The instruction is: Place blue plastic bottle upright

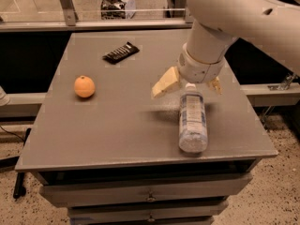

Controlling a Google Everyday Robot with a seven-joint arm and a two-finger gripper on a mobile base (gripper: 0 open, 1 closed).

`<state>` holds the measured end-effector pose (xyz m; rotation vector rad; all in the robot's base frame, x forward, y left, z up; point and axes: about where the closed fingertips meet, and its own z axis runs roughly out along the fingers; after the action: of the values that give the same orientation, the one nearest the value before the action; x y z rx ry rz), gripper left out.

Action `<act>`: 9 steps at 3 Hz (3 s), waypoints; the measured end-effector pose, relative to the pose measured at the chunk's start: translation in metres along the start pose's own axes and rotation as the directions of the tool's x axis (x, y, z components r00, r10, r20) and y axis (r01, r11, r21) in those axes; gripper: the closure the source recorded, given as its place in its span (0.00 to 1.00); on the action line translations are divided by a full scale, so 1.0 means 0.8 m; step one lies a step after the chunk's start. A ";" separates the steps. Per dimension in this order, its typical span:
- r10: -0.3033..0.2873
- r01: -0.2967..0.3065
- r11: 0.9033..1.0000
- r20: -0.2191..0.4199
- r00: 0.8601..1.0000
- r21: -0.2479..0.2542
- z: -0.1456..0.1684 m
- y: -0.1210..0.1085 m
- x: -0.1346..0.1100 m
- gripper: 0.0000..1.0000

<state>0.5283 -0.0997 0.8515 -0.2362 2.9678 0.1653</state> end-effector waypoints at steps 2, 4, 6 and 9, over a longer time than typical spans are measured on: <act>0.056 -0.056 0.998 -0.004 0.998 -0.011 0.006 0.013 0.028 0.00; 0.024 -0.024 1.000 0.017 1.000 0.011 0.012 0.013 0.048 0.41; -0.046 0.050 0.998 0.126 0.991 -0.031 -0.010 0.009 0.024 0.87; -0.051 0.280 0.903 0.567 0.822 -0.325 -0.101 -0.001 -0.067 1.00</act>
Offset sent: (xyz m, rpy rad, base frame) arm -0.0342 0.0123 -0.0124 0.0356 0.0177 -0.0689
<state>0.5685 -0.1024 0.9395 -0.4207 2.2959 0.6923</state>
